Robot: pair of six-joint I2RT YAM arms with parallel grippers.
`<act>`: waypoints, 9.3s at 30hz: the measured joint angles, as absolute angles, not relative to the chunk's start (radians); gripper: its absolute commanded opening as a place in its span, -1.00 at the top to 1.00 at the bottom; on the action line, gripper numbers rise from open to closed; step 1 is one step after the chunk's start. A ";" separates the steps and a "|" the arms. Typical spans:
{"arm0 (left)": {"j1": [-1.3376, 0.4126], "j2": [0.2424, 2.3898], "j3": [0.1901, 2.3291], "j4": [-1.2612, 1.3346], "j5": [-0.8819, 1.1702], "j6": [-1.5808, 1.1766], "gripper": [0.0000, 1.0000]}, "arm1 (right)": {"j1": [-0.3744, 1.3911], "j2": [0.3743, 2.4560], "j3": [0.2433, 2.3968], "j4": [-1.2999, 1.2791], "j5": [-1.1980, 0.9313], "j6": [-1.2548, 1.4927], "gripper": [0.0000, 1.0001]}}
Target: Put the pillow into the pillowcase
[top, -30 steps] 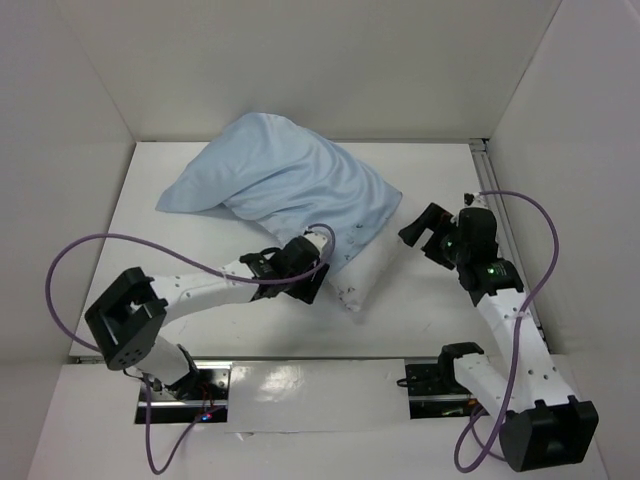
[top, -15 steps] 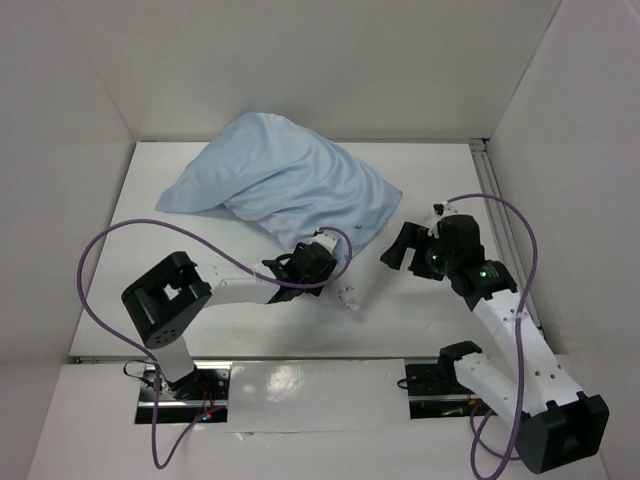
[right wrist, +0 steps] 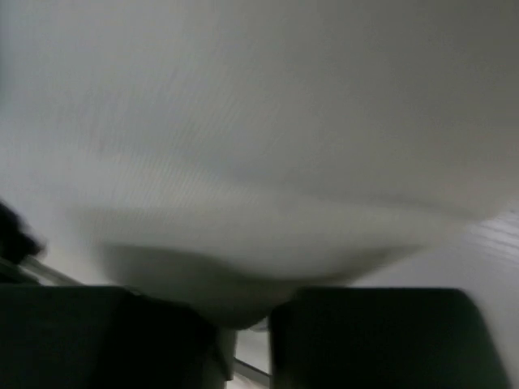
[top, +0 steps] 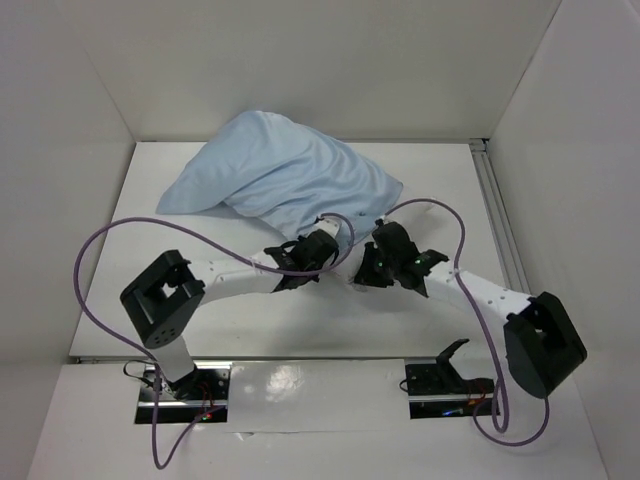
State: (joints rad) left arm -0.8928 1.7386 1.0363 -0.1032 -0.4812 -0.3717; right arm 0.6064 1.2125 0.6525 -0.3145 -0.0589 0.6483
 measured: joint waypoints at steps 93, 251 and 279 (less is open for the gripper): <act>-0.902 1.946 2.182 -0.792 0.262 -0.603 0.63 | 0.247 1.021 0.592 0.075 -0.249 1.054 1.00; -1.360 1.822 1.947 -0.834 -0.159 -0.689 -0.41 | 0.328 1.200 0.466 0.241 -0.620 0.940 0.25; -0.526 0.933 1.053 -1.149 -0.522 -1.039 -0.57 | 0.514 1.311 0.945 -0.299 -0.313 0.485 -0.82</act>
